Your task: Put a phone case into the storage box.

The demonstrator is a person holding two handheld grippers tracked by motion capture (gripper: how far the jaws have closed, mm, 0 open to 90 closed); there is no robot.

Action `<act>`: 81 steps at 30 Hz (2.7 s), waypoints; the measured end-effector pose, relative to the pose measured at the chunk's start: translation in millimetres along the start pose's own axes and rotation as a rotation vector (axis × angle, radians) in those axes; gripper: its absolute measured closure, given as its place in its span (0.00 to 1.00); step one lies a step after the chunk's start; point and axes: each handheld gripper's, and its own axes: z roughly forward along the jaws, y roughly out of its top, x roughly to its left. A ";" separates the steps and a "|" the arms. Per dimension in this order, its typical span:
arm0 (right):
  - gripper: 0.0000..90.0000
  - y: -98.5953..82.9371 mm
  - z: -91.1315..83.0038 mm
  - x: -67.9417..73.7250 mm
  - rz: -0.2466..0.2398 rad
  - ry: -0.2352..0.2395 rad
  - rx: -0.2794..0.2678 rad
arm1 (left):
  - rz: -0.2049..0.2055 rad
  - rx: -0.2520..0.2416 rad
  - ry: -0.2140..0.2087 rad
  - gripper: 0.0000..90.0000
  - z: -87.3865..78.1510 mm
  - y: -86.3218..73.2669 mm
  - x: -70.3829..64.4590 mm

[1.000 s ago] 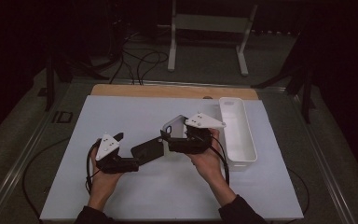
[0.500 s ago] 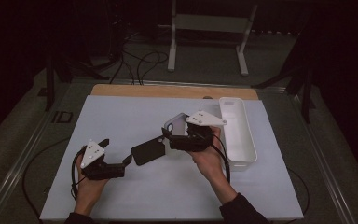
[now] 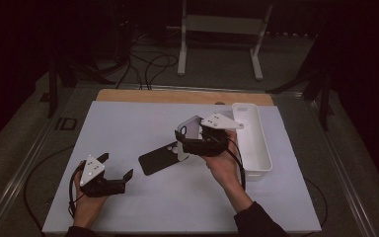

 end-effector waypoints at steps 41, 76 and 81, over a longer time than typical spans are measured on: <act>0.19 22.4 23.1 -59.0 0.047 -0.133 -0.017 | -0.010 0.009 0.026 0.00 3.8 -4.3 1.5; 0.19 39.0 24.0 -110.7 0.058 -0.269 -0.035 | -0.008 0.010 0.026 0.00 4.6 -4.4 0.2; 0.19 40.7 22.2 -118.2 0.052 -0.292 -0.036 | -0.009 0.009 0.026 0.00 4.7 -4.5 0.2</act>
